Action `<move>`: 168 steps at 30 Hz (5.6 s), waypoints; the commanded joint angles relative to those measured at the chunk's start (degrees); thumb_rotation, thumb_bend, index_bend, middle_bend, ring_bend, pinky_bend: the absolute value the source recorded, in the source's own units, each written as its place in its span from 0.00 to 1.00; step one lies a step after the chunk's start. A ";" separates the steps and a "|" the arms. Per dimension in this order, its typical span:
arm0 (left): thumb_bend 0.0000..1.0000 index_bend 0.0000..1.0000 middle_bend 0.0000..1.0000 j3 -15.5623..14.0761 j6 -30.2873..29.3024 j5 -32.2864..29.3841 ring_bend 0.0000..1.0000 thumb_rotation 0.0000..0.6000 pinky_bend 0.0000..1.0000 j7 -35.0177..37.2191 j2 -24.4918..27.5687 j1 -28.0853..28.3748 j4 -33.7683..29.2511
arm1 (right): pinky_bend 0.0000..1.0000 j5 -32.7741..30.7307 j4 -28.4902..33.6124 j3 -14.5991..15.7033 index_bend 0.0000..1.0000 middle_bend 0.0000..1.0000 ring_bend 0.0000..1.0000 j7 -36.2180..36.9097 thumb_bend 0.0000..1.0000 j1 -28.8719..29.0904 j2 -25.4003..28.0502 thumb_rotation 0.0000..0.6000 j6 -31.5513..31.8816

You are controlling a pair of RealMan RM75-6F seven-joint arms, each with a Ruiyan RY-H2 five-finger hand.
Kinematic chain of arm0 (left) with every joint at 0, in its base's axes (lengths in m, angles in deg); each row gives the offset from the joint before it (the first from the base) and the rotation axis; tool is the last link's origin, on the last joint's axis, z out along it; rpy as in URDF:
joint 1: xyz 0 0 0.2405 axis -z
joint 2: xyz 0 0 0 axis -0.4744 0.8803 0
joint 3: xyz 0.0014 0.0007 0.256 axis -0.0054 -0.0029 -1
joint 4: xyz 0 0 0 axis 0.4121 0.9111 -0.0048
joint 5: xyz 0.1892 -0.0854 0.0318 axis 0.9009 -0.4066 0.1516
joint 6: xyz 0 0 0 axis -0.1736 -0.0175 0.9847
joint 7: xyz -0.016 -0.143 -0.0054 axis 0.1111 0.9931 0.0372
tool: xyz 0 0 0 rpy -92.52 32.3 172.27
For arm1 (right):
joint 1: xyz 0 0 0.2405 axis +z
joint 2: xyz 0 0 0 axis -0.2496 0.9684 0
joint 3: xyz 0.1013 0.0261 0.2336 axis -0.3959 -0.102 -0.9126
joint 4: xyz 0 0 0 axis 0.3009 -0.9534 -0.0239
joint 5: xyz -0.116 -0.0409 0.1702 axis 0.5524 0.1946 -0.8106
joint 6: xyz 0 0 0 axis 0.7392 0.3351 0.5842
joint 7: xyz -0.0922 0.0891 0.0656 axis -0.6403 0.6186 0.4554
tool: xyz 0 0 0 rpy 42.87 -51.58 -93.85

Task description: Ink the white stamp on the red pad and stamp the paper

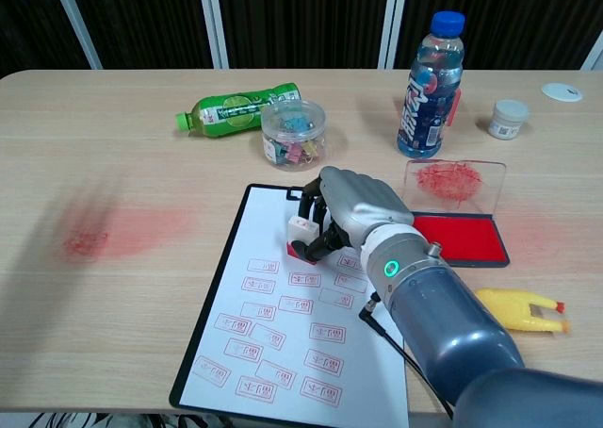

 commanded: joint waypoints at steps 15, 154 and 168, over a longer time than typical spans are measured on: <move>0.01 0.00 0.00 0.06 0.03 -0.26 0.00 1.00 0.00 -0.50 -0.22 0.03 0.05 | 0.89 3.95 6.49 -0.36 0.90 0.76 0.79 1.42 1.00 0.29 3.37 1.00 1.66; 0.01 0.00 0.00 0.61 -4.42 0.55 0.00 1.00 0.00 -7.02 -2.86 -1.97 0.93 | 0.73 -0.01 8.70 6.18 0.81 0.59 0.59 20.87 0.46 -16.55 32.19 1.00 -0.45; 0.01 0.00 0.00 0.60 -4.72 0.77 0.00 1.00 0.00 -6.89 -2.91 -2.13 1.00 | 0.71 -0.68 9.68 6.18 0.70 0.51 0.52 20.50 0.45 -16.53 32.86 1.00 -1.14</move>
